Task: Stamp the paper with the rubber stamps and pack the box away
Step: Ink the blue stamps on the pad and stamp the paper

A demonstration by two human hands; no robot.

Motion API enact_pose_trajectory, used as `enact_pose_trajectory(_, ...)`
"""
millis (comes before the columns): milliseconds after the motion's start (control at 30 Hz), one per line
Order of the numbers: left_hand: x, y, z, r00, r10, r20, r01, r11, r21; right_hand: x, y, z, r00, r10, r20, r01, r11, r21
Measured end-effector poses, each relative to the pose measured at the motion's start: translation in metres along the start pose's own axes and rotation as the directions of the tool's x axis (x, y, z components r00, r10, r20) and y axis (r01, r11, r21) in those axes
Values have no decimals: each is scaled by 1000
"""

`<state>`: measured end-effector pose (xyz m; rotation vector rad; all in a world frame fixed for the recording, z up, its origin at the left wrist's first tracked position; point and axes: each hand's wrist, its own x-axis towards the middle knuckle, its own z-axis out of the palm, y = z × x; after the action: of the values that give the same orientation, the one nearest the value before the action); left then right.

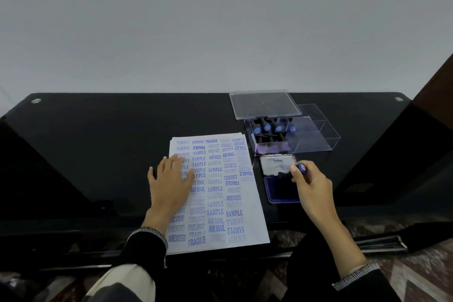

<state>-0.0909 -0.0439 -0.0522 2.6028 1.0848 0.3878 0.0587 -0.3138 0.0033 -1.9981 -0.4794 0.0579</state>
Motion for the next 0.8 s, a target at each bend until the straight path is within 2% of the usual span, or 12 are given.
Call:
enact_pose_trajectory(133,-4,22,-5,999,-41,26,39,995,91,-6,12,-13,1000,-26,8,27,999,-44)
enact_pose_trajectory(200,-11,43,-2,999,1,-49,-1,1000,7,-7,20,-18,1000,-30,-7,30,997,-67)
enact_pose_trajectory(300,-24,77,4,983,172,-66,-184,940,-286,-9,28,-21,999,-38,-14,37,994,-100)
enact_pose_trajectory(400,-37,103,14,907,419,37,-374,844,-385,-11,32,-21,998,-57,9,57,989,-138)
enact_pose_trajectory(467,-41,114,21,873,478,97,-413,829,-377,-11,31,-21,996,-86,11,87,984,-155)
enact_pose_trajectory(600,-42,118,33,841,512,173,-443,837,-321,-12,30,-16,988,-151,-7,147,971,-187)
enact_pose_trajectory(800,-44,116,39,840,515,172,-458,842,-284,-10,34,-10,976,-218,-1,211,942,-260)
